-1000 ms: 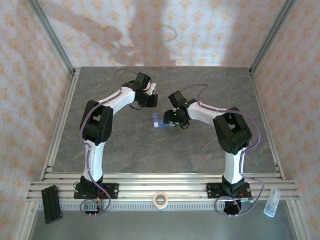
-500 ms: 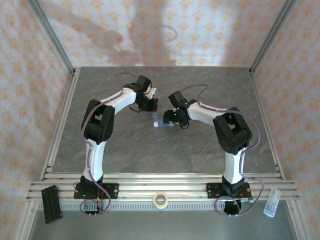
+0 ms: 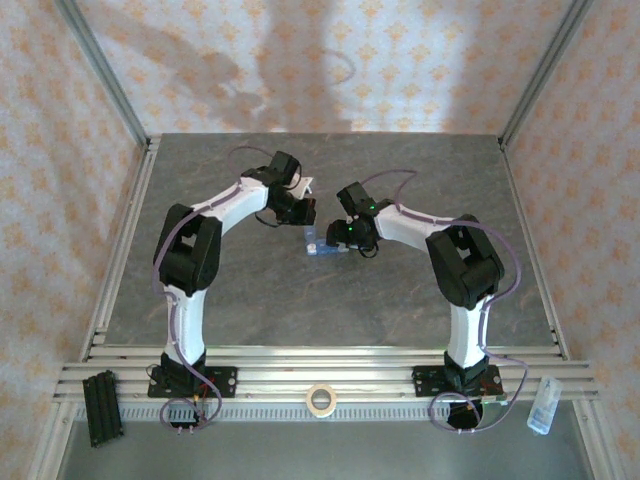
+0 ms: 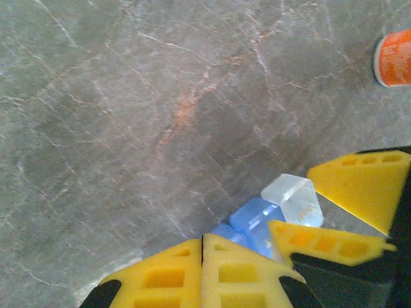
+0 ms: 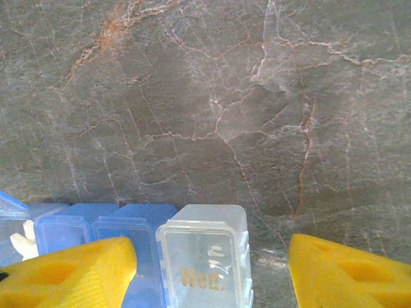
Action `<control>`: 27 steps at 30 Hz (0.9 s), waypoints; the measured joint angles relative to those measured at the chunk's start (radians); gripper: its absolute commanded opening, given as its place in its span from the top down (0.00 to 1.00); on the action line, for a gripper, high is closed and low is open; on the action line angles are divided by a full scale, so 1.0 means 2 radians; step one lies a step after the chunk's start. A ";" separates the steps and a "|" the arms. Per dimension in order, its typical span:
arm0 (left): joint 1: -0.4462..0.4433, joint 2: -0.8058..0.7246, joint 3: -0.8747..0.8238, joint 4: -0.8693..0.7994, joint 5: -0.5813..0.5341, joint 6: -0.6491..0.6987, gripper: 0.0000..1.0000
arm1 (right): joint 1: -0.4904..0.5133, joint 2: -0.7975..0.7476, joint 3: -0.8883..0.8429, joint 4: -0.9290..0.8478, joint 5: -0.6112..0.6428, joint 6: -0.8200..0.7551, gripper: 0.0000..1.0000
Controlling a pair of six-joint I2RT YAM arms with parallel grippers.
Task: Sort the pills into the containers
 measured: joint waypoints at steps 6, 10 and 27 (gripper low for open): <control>-0.012 -0.014 -0.031 0.000 0.008 0.000 1.00 | 0.000 0.000 -0.001 0.002 -0.001 0.000 0.34; -0.016 -0.015 -0.052 0.001 0.011 0.000 1.00 | 0.000 0.000 -0.001 0.002 -0.001 0.000 0.34; 0.006 -0.030 0.003 0.013 -0.030 -0.012 0.99 | 0.000 -0.001 -0.006 0.009 -0.002 0.002 0.34</control>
